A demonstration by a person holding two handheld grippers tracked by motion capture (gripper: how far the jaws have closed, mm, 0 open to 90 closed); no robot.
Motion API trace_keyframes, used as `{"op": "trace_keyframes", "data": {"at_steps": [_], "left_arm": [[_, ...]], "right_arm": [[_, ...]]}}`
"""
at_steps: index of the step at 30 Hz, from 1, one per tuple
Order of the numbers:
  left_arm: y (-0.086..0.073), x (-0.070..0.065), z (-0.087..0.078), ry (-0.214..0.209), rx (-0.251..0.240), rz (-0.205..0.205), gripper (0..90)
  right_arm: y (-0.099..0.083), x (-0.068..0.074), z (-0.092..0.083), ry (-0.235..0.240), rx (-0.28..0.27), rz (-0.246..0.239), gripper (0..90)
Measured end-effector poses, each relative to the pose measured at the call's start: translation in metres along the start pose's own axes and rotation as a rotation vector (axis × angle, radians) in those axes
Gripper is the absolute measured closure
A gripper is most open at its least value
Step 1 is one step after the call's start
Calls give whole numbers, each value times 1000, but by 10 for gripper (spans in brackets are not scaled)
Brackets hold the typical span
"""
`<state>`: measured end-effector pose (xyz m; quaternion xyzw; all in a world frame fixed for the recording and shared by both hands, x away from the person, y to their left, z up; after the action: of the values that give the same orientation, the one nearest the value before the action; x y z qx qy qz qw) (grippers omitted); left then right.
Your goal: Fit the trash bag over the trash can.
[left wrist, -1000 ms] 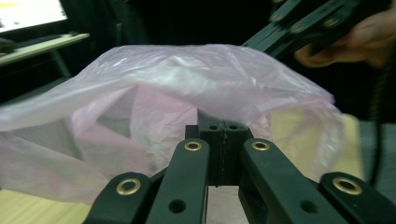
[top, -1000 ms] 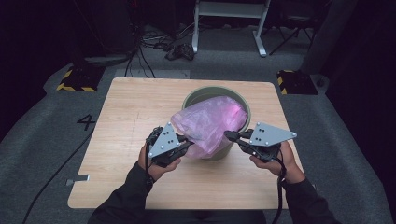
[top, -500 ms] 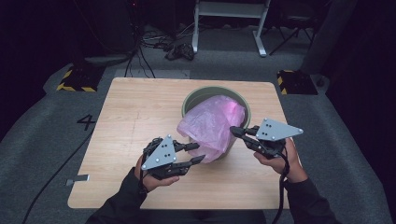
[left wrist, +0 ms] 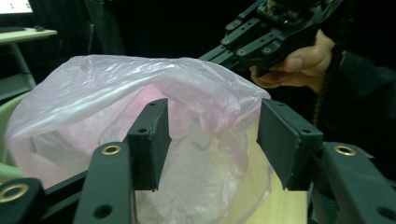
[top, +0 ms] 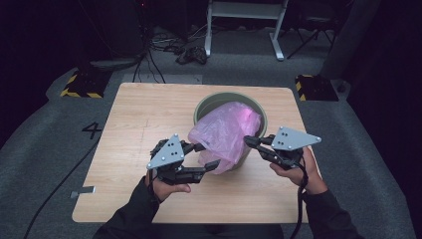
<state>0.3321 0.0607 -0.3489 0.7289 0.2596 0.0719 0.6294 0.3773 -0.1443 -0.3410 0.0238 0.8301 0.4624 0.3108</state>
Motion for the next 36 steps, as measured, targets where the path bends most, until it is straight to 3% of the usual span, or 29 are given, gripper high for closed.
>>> {"op": "trace_keyframes", "data": {"at_steps": [3,5,7,11,16,19,24,26,28,32,36], "left_arm": [[0,-3,3,0,1,32,553],[0,-3,4,-8,5,54,687],[0,-2,4,-18,11,63,682],[0,-3,3,-44,10,83,551],[-1,-5,6,-25,24,109,653],[-1,-5,8,-8,26,120,734],[0,-5,9,-1,30,134,761],[0,-5,10,3,29,137,764],[0,-6,11,4,28,143,774],[-1,-6,11,-1,39,149,783],[-1,-4,10,4,46,166,832]], "right_arm": [[1,1,0,2,0,-2,865],[1,0,1,2,-3,6,854],[0,-2,1,-5,-7,18,838],[-2,-6,-1,-26,-4,43,797],[3,-4,-6,-27,-35,52,585],[12,5,-11,16,-78,37,452],[29,27,-14,113,-120,-32,353],[32,33,-12,125,-109,-59,359],[33,35,-7,118,-86,-56,388],[29,31,1,71,-38,-53,695],[27,29,1,58,-33,-64,877]]}}
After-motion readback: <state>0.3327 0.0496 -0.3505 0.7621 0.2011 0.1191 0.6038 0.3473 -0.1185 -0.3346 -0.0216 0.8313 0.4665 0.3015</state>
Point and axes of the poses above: each handheld gripper's, and its own axes: z roughly forward along the jaws, y roughly out of its top, x roughly to its left, the point moved 6 cm from there along z, roughly forward along the jaws, and after that the axes turned 14 degrees about -z, right-handed, at the moved point
